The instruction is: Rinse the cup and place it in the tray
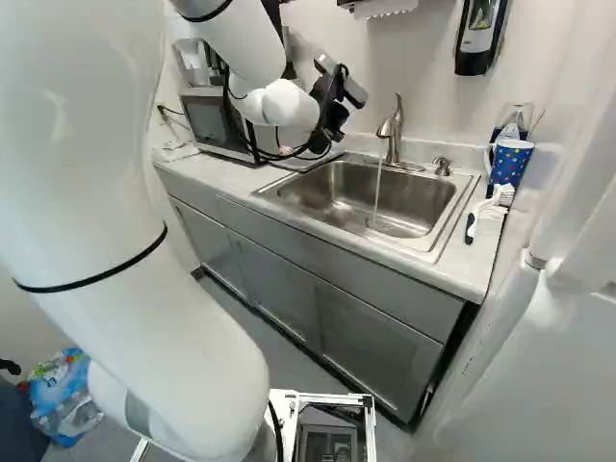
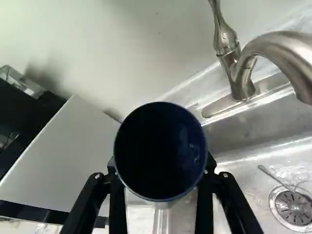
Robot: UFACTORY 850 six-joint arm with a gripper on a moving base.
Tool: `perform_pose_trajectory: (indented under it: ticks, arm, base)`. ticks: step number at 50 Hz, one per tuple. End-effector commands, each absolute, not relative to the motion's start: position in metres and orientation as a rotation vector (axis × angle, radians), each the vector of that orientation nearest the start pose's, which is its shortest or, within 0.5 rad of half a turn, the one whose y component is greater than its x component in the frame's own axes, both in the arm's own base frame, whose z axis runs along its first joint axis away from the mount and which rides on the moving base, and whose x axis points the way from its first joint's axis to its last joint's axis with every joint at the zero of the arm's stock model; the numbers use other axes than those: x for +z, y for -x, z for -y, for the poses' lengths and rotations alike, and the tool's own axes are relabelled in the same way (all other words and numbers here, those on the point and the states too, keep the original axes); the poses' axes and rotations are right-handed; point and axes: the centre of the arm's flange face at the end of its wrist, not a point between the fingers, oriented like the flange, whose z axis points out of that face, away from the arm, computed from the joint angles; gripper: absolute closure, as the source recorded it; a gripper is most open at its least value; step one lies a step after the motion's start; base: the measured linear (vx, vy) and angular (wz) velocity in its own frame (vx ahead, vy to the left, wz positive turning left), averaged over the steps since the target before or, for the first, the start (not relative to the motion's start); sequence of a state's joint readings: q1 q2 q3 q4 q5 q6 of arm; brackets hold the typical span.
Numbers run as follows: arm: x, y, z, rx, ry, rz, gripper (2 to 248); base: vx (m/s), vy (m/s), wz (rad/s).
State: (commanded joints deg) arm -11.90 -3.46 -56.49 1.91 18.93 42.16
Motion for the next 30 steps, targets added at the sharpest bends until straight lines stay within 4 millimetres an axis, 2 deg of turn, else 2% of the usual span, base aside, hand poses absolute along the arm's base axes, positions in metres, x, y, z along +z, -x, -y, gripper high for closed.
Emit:
perform_pose_trajectory:
  ticks: [30]
  arm:
    - [0.5891,-0.5279,0.1122,-1.458,1.76,-1.335,125]
  base:
    - [0.0,0.0,0.0]
